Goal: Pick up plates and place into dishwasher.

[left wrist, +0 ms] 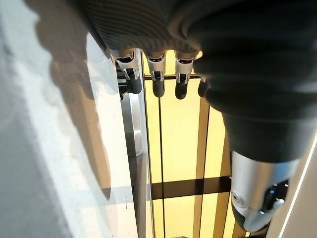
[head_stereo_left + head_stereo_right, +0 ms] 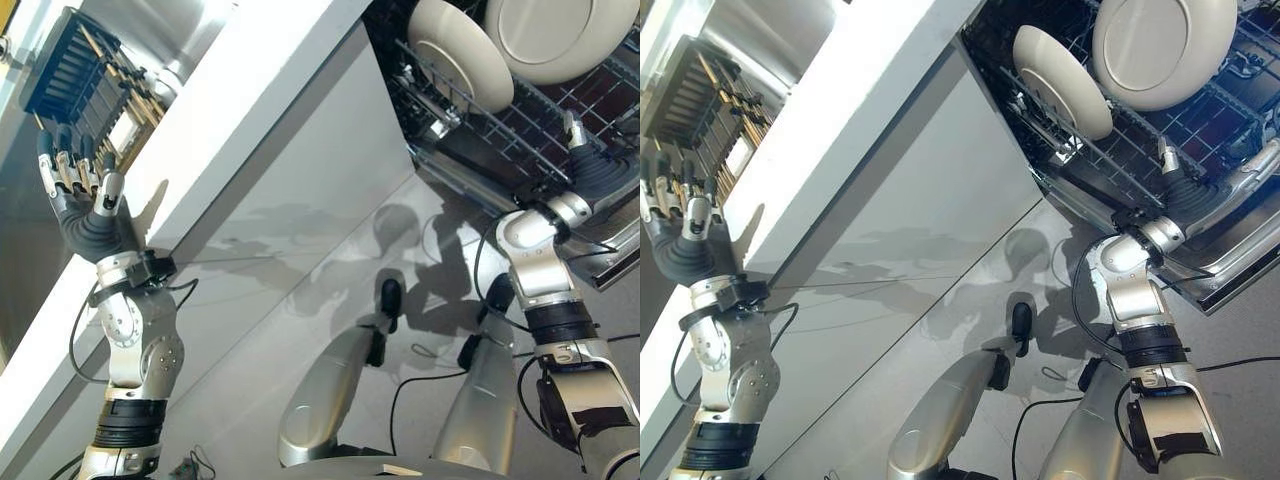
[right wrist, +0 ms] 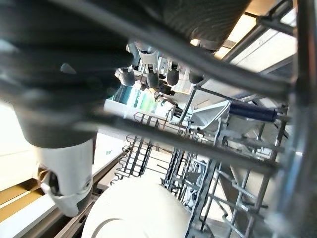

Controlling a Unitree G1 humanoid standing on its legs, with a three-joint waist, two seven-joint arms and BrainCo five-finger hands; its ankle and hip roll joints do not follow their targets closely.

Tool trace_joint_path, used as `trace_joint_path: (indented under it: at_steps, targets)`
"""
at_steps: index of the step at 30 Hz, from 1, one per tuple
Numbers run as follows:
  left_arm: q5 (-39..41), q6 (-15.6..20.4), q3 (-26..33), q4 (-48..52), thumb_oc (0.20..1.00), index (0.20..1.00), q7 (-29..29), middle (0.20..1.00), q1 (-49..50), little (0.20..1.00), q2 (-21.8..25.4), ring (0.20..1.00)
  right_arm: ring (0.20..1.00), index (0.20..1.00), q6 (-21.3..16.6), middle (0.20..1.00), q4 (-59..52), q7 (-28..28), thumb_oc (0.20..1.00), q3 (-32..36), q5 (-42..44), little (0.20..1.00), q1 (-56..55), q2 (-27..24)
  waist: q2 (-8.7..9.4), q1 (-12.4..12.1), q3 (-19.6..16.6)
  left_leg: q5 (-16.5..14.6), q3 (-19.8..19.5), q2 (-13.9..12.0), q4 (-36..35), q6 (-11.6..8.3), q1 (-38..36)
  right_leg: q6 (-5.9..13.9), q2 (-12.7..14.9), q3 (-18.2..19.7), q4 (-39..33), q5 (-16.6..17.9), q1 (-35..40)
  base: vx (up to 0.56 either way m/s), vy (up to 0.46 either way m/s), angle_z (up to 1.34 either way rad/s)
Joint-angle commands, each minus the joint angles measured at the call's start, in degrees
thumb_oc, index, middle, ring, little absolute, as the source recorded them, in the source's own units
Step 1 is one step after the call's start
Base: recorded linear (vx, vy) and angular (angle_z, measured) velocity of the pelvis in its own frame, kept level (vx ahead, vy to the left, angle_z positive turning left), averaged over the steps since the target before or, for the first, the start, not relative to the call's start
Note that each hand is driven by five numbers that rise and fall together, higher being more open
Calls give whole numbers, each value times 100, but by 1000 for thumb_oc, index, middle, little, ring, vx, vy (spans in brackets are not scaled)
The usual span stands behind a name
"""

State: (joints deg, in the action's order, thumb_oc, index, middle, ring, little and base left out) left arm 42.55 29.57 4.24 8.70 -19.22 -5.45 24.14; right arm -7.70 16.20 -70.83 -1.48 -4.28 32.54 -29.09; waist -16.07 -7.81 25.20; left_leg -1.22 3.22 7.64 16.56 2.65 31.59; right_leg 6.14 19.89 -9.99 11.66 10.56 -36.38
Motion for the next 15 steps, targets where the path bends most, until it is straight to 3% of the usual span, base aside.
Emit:
trace_joint_path:
  at_steps: [1, 6, 15]
  targets:
    - [363, -247, -457, -152, 1000, 1000, -157, 1000, 447, 1000, -131, 1000, 1000, 1000, -256, 1000, -418, -301, 1000, 345, 139, 1000, 68, -102, -246, 35, 459, 405, 129, -187, -538, -211, -63, 244, 19, 291, 85, -214, -60, 0, 0, 0]
    - [370, -246, -447, -182, 1000, 1000, -215, 1000, 414, 1000, -147, 1000, 1000, 1000, -204, 1000, -589, -175, 1000, 411, 177, 1000, -83, -110, -223, 166, 459, 386, 155, -182, -547, -243, -193, 236, -12, 374, 33, -200, 52, 16, 23, -6]
    - [302, -252, -462, -203, 1000, 1000, -285, 1000, 368, 1000, -136, 1000, 1000, 1000, -642, 1000, -101, 1699, 1000, 266, 1854, 1000, -176, -29, -156, 201, 459, 401, 165, -212, -543, -266, -58, 255, -86, 434, -138, -164, -23, 7, -1, -6]
